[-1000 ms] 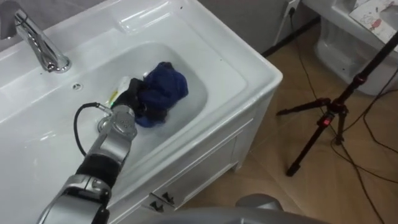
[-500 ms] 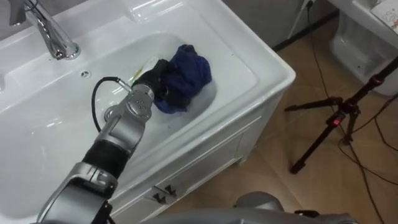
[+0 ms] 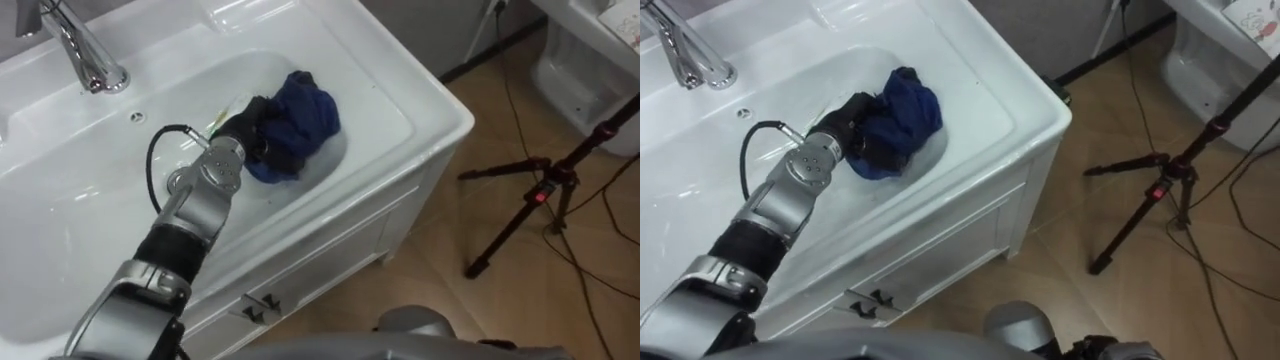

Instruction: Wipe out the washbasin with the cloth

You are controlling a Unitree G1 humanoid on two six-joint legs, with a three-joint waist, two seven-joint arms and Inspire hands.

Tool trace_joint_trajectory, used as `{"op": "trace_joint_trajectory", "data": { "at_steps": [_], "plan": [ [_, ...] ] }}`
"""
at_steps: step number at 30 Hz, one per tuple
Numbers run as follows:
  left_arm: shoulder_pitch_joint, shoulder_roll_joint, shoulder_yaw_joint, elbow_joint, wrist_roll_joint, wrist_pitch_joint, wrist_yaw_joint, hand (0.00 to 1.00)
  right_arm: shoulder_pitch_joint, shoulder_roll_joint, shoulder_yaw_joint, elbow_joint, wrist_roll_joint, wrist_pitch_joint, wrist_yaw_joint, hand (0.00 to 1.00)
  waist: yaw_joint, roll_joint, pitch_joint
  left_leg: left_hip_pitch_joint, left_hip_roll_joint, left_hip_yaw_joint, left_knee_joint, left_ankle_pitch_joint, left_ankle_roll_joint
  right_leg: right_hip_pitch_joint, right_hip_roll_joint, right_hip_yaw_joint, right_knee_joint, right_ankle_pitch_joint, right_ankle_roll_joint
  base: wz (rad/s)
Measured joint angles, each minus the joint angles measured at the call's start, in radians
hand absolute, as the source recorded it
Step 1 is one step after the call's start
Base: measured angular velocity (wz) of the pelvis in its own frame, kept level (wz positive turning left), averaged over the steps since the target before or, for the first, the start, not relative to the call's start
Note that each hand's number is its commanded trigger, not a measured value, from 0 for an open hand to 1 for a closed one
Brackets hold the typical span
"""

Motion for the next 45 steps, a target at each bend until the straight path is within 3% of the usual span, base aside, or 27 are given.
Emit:
{"op": "trace_joint_trajectory", "data": {
  "at_steps": [6, 7, 10, 14, 17, 19, 20, 22, 23, 25, 28, 34, 40, 45],
  "plan": [
    [0.028, -0.020, 0.086, 0.129, 0.007, -0.096, 0.060, 1.00, 0.071, 0.003, -0.007, -0.036, -0.031, 0.009, -0.001, 0.00, 0.072, -0.012, -0.0103, 0.014, 0.002, -0.003, -0.003, 0.000, 0.000, 0.000, 0.004, -0.003, 0.028, -0.015, -0.007, -0.01],
    [0.033, -0.026, 0.108, 0.149, 0.007, -0.108, 0.068, 1.00, 0.078, 0.005, -0.007, -0.036, -0.047, 0.016, 0.003, 0.00, 0.085, -0.015, -0.0156, 0.019, 0.002, -0.001, -0.006, 0.000, 0.000, -0.001, 0.003, -0.002, 0.036, -0.020, -0.008, 0.00],
    [0.058, -0.022, 0.148, 0.191, 0.006, -0.143, 0.105, 1.00, 0.081, 0.006, -0.009, -0.036, -0.078, 0.025, 0.012, 0.00, 0.097, -0.027, -0.0271, 0.025, 0.002, -0.004, -0.007, 0.000, -0.001, 0.006, 0.004, -0.005, 0.049, -0.028, -0.011, 0.00],
    [0.060, -0.012, 0.219, 0.265, 0.007, -0.180, 0.141, 1.00, 0.080, 0.009, -0.043, -0.031, -0.128, 0.039, 0.014, 0.00, 0.130, -0.026, -0.0322, 0.039, 0.006, -0.004, -0.025, 0.001, -0.001, 0.009, 0.012, -0.004, 0.047, -0.027, -0.015, -0.05],
    [0.076, 0.045, 0.276, 0.306, 0.018, -0.184, 0.195, 1.00, 0.077, 0.014, -0.052, -0.035, -0.145, 0.063, 0.019, 0.00, 0.141, -0.027, -0.0354, 0.044, 0.013, -0.013, -0.036, 0.004, -0.007, 0.010, 0.021, -0.008, 0.043, -0.021, -0.023, -0.03],
    [0.103, 0.101, 0.326, 0.346, 0.123, -0.184, 0.288, 1.00, 0.080, 0.015, -0.080, -0.030, -0.174, 0.066, 0.023, 0.00, 0.158, -0.027, -0.0363, 0.065, 0.021, -0.014, -0.048, 0.010, -0.017, 0.022, 0.034, 0.001, 0.038, -0.017, -0.031, -0.18],
    [0.111, 0.116, 0.332, 0.358, 0.153, -0.184, 0.314, 1.00, 0.082, 0.015, -0.083, -0.028, -0.181, 0.070, 0.023, 0.00, 0.163, -0.026, -0.0383, 0.070, 0.023, -0.014, -0.052, 0.011, -0.019, 0.025, 0.037, 0.001, 0.035, -0.016, -0.034, -0.10],
    [0.158, 0.174, 0.341, 0.377, 0.306, -0.183, 0.420, 1.00, 0.082, 0.014, -0.095, -0.027, -0.194, 0.088, 0.031, 0.00, 0.166, -0.023, -0.0439, 0.075, 0.032, -0.029, -0.056, 0.014, -0.025, 0.037, 0.047, -0.003, 0.023, -0.011, -0.042, 0.06],
    [0.172, 0.186, 0.340, 0.377, 0.346, -0.182, 0.443, 1.00, 0.082, 0.014, -0.100, -0.027, -0.198, 0.088, 0.034, 0.00, 0.166, -0.022, -0.0464, 0.074, 0.034, -0.030, -0.056, 0.016, -0.027, 0.037, 0.049, -0.002, 0.022, -0.011, -0.043, 0.07],
    [0.207, 0.210, 0.321, 0.377, 0.486, -0.141, 0.487, 1.00, 0.088, 0.002, -0.116, -0.024, -0.199, 0.087, 0.041, 0.00, 0.176, -0.008, -0.0572, 0.082, 0.039, -0.036, -0.055, 0.020, -0.033, 0.051, 0.052, -0.004, 0.006, -0.005, -0.049, -0.02],
    [0.228, 0.203, 0.268, 0.378, 0.644, -0.059, 0.499, 1.00, 0.096, -0.011, -0.117, -0.015, -0.201, 0.087, 0.049, 0.00, 0.176, 0.009, -0.0586, 0.109, 0.039, -0.043, -0.053, 0.021, -0.036, 0.077, 0.052, 0.001, 0.007, -0.009, -0.052, -0.08],
    [0.236, 0.193, 0.182, 0.378, 0.822, 0.040, 0.461, 1.00, 0.096, -0.034, -0.155, 0.013, -0.202, 0.085, 0.078, 0.00, 0.154, 0.027, -0.0592, 0.111, 0.036, -0.063, -0.054, 0.024, -0.040, 0.078, 0.053, 0.007, 0.009, -0.010, -0.053, -0.04],
    [0.243, 0.181, 0.147, 0.379, 0.884, 0.070, 0.438, 1.00, 0.050, -0.048, -0.165, 0.021, -0.207, 0.063, 0.073, 0.00, 0.155, 0.061, -0.0547, 0.102, 0.033, -0.091, -0.055, 0.024, -0.039, 0.072, 0.053, 0.008, 0.008, -0.010, -0.052, -0.02],
    [0.247, 0.163, 0.147, 0.379, 0.888, 0.084, 0.421, 1.00, 0.036, -0.051, -0.175, -0.001, -0.199, 0.033, 0.040, 0.00, 0.158, 0.083, -0.0555, 0.100, 0.033, -0.114, -0.055, 0.024, -0.039, 0.072, 0.052, -0.001, 0.010, -0.019, -0.053, 0.07]
  ]
}}
